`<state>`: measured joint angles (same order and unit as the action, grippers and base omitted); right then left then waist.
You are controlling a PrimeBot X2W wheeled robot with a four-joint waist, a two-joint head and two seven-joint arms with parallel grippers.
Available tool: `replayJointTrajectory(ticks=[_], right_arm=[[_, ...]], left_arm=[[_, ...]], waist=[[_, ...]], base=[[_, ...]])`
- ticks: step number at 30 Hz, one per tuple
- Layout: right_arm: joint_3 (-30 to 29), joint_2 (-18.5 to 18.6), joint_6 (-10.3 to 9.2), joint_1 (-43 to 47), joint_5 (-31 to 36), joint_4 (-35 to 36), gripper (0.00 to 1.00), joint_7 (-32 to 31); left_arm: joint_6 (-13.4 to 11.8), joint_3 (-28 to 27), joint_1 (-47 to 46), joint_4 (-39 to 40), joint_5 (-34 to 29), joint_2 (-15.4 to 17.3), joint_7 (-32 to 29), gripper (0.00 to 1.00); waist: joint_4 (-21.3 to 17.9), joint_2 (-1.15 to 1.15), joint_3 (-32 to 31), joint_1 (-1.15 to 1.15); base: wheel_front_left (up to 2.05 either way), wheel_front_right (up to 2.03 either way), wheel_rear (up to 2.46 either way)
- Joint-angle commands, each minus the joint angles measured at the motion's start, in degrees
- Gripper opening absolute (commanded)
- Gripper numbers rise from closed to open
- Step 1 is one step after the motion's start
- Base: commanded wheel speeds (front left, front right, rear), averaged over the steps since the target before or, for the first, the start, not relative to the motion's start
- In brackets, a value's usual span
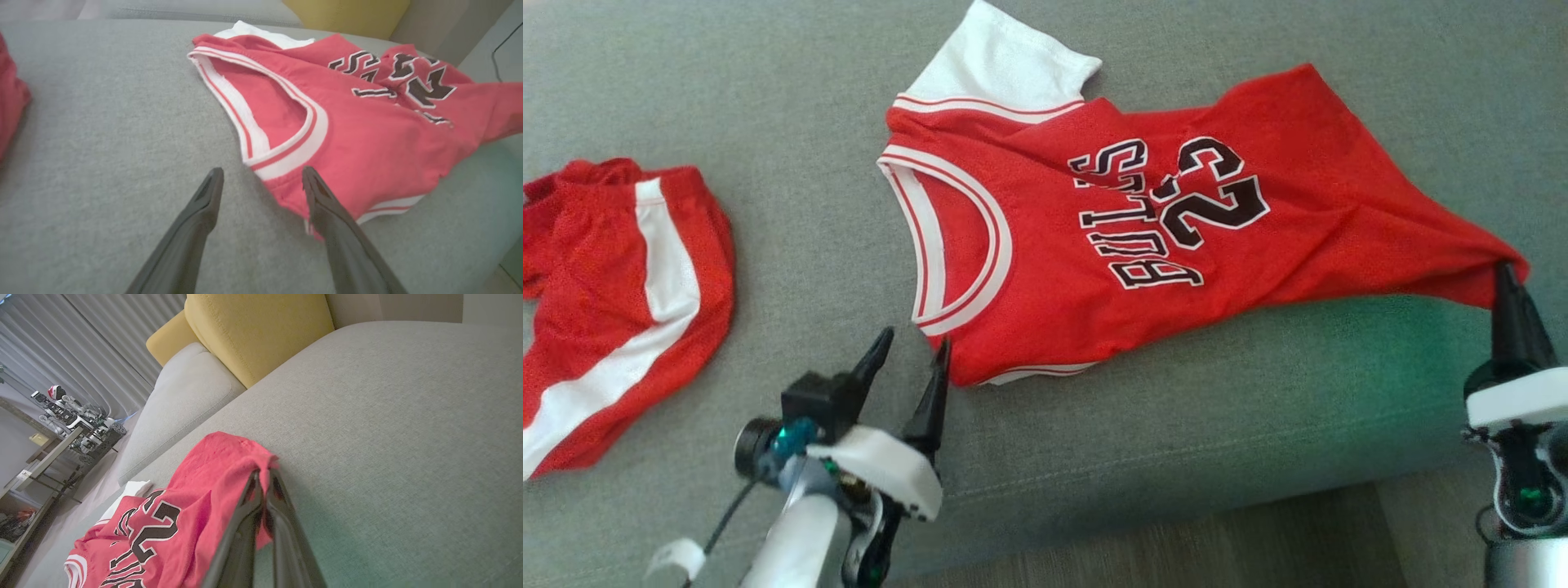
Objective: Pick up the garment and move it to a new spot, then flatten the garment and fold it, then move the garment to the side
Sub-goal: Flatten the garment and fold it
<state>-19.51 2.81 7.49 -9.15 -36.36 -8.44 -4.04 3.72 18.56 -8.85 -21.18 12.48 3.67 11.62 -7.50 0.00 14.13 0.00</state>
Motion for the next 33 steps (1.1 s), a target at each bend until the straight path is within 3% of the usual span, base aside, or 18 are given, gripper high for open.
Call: replayJointTrajectory(ticks=[1,11,12,13,17,23,26,29,33], right_arm=[[1.6,0.3,0.00,-0.9,0.2,2.3,0.00,-0.3],[2.4,0.1,0.00,-1.9,0.6,3.0,0.00,-0.1],[2.4,0.1,0.00,-1.9,0.6,3.0,0.00,0.0],[2.4,0.1,0.00,-2.0,0.6,2.9,0.00,0.1],[2.5,0.1,0.00,-2.3,0.3,2.1,0.00,0.9],[3.3,0.1,0.00,-2.2,-1.0,1.0,0.00,1.9],[4.1,0.1,0.00,-2.1,-1.3,0.1,0.00,2.4],[5.0,0.1,0.00,-2.4,-1.7,-0.5,0.00,3.1],[6.3,0.1,0.00,-3.5,-2.2,-1.0,0.00,3.8]], left_arm=[[0.7,-1.0,-2.3,1.1,1.1,0.2,0.1,1.00],[3.0,2.4,-6.6,-3.4,11.0,-0.6,-6.1,1.00],[3.1,2.8,-7.1,-3.3,11.7,-0.7,-5.6,0.40],[3.2,3.4,-7.4,-2.9,12.6,-0.7,-5.2,0.00],[3.7,6.9,-7.7,2.2,16.5,-0.7,-4.4,0.00],[3.7,11.4,-6.6,18.2,22.7,0.6,-6.4,0.00],[3.5,10.4,-6.4,28.6,26.5,1.3,-9.2,0.00],[1.4,7.8,-8.2,35.9,30.4,1.4,-13.4,0.00],[-0.2,4.2,-14.7,34.4,32.4,3.5,-18.8,0.00]], waist=[[-0.3,0.00,0.5,0.00],[-0.9,0.00,2.5,0.00],[-0.9,0.00,2.6,0.00],[-0.9,0.00,2.6,0.00],[-0.7,0.00,2.1,0.00],[-0.6,0.00,0.5,0.00],[-1.1,0.00,-0.4,0.00],[-1.8,0.00,-0.6,0.00],[-2.9,0.00,0.4,0.00]], base=[[0.00,0.00,0.00],[0.00,0.00,0.00],[0.00,0.00,0.00],[0.00,0.00,0.00],[0.00,0.00,0.00],[0.00,0.00,0.00],[0.00,0.00,0.00],[0.00,0.00,0.00],[0.00,0.00,0.00]])
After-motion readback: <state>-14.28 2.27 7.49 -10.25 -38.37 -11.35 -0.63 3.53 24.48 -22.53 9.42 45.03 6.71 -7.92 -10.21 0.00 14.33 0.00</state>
